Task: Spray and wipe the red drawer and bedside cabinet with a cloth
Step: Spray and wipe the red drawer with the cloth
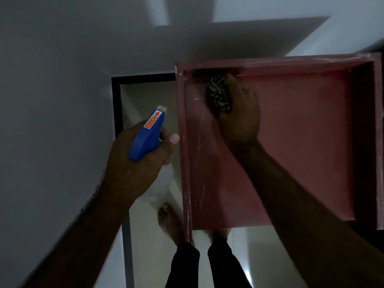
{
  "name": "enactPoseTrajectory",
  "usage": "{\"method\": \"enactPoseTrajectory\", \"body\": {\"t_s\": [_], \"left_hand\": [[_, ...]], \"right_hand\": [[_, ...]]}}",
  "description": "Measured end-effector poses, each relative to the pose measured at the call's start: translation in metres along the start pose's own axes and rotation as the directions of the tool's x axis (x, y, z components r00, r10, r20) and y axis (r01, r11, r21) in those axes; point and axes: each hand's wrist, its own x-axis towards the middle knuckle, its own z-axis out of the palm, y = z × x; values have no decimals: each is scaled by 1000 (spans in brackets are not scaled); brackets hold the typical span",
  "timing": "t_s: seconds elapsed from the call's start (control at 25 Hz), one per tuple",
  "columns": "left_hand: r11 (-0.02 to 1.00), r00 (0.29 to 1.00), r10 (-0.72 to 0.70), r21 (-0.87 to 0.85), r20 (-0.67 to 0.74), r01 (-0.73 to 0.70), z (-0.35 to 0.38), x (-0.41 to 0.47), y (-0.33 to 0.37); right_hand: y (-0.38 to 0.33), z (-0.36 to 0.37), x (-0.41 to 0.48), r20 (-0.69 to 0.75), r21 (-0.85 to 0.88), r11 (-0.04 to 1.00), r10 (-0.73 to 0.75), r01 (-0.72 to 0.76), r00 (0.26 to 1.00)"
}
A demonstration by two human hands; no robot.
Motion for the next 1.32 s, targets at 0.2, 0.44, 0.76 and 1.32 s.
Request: {"method": "enactPoseTrajectory", "body": {"t_s": [0.2, 0.44, 0.76, 1.32], "left_hand": [[999, 1000, -12, -36, -6, 12, 0, -4, -2], [1000, 1000, -10, -28, -6, 10, -2, -11, -4], [1000, 1000, -18, -25, -14, 18, -1, -22, -4], [999, 1000, -1, -35, -27, 0, -9, -43, -12]], "right_hand": [[-27, 16, -2, 174, 77, 995, -83, 71, 981], [-25, 13, 7, 206, 126, 992, -42, 16, 978], [-18, 8, 12, 323, 88, 993, -100, 76, 941], [-12, -4, -19, 224, 43, 999, -33, 24, 974]]}}
